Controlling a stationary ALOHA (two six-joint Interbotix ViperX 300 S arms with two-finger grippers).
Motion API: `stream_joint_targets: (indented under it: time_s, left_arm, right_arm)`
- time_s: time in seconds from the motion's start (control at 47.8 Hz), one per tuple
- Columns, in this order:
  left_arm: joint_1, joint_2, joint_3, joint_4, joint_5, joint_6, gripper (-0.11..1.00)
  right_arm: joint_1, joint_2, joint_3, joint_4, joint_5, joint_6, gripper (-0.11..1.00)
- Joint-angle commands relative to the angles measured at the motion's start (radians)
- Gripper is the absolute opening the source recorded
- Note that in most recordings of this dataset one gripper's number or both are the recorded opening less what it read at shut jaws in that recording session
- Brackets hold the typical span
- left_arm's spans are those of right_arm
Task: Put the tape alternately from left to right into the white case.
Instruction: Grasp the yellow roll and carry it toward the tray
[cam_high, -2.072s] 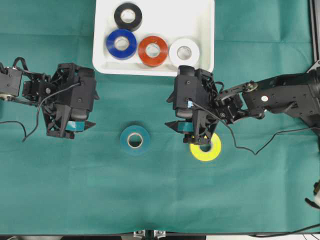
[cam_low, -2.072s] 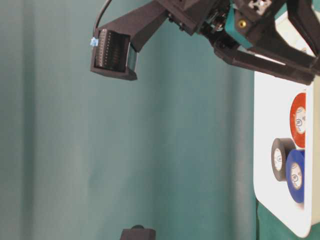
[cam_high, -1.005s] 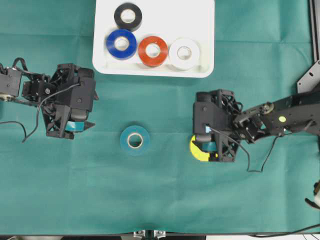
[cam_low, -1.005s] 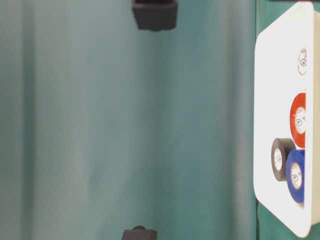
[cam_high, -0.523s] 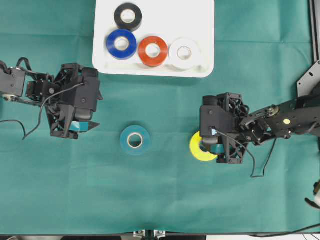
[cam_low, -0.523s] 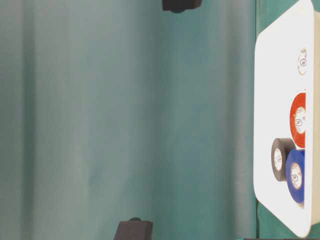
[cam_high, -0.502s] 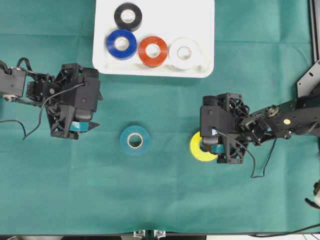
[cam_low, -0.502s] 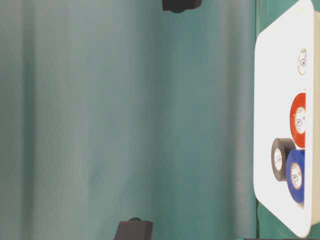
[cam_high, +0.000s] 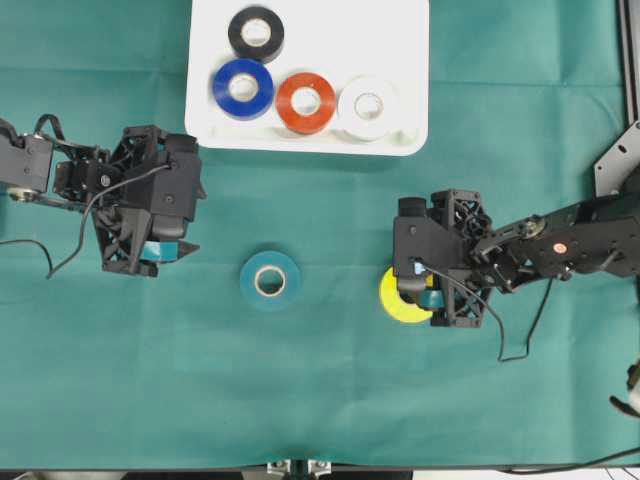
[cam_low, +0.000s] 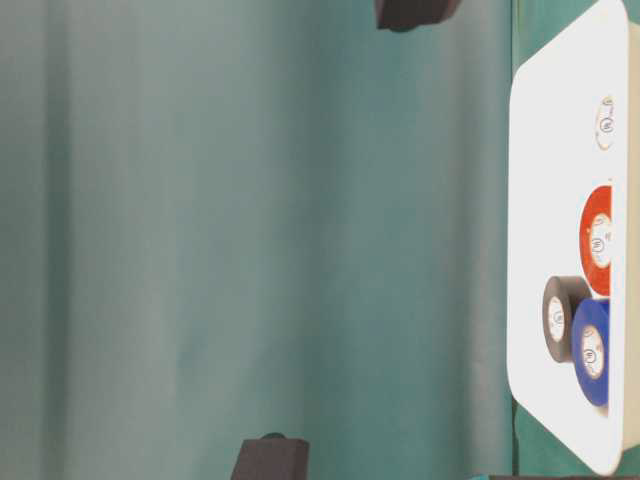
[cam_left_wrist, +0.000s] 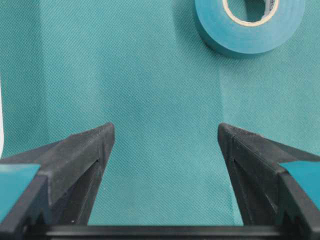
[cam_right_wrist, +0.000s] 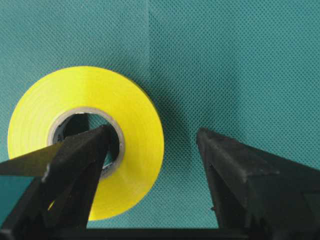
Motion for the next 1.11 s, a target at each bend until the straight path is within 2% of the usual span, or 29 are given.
stream_joint_targets:
  time_s: [0.0, 0.23, 0.314, 0.377, 0.523, 0.837, 1.089]
  left_arm:
    - [0.003, -0.009, -0.017, -0.002, -0.006, -0.002, 0.85]
    - [0.003, -0.009, -0.017, -0.002, -0.006, -0.002, 0.85]
    - [0.003, -0.009, -0.015, -0.002, -0.006, -0.002, 0.85]
    - [0.003, -0.009, -0.015, -0.002, -0.006, -0.002, 0.85]
    - [0.003, -0.009, -0.014, -0.002, -0.006, -0.002, 0.85]
    - [0.003, -0.012, -0.012, -0.002, -0.006, 0.0, 0.85]
    - [0.005, -0.018, -0.012, 0.0, -0.006, 0.0, 0.85]
  right_arm:
    - [0.003, -0.005, -0.014, 0.002, -0.005, -0.003, 0.78]
    - [0.003, -0.006, -0.015, 0.002, -0.005, -0.003, 0.78]
    - [0.003, -0.006, -0.017, 0.002, -0.005, -0.003, 0.73]
    - [0.003, -0.006, -0.02, 0.002, -0.008, -0.003, 0.64]
    - [0.003, -0.006, -0.031, 0.002, -0.025, -0.005, 0.27]
    - [0.003, -0.011, -0.048, 0.0, -0.067, -0.005, 0.27]
    - [0.003, -0.091, -0.051, -0.003, -0.064, -0.006, 0.27]
